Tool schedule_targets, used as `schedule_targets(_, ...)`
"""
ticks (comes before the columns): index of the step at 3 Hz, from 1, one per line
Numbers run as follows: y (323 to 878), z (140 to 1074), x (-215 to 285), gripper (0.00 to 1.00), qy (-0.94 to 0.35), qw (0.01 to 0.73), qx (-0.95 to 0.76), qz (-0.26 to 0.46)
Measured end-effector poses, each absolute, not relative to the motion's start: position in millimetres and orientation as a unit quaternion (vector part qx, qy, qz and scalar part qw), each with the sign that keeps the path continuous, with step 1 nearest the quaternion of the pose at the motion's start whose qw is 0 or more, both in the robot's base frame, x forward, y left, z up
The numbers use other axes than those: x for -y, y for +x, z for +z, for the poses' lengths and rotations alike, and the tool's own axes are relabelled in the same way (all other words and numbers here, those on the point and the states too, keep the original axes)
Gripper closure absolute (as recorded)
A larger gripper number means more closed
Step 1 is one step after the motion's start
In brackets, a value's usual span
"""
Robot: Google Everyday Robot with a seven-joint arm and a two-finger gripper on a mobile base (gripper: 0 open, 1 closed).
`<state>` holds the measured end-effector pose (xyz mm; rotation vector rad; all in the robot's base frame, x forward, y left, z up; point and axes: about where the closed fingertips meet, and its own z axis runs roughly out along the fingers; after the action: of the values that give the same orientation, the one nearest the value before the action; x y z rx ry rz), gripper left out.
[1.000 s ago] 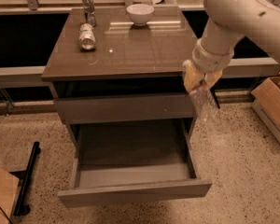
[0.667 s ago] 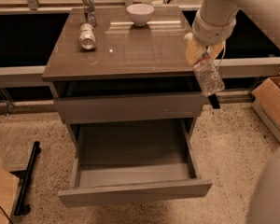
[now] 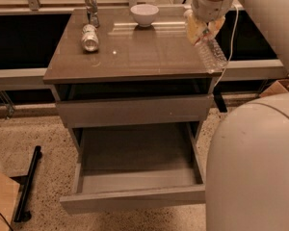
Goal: Pick water bottle from middle drawer and place on counter
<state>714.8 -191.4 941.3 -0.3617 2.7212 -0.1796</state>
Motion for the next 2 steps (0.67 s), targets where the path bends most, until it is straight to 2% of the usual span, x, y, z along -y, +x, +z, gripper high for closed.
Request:
schedule_targets(1,716.7,941.6,190.3,1.0,-0.129,0.197,-0.97,-0.062)
schedule_targets(2,740.5,945.4,177.4,1.0,-0.128,0.237,-0.962,-0.045)
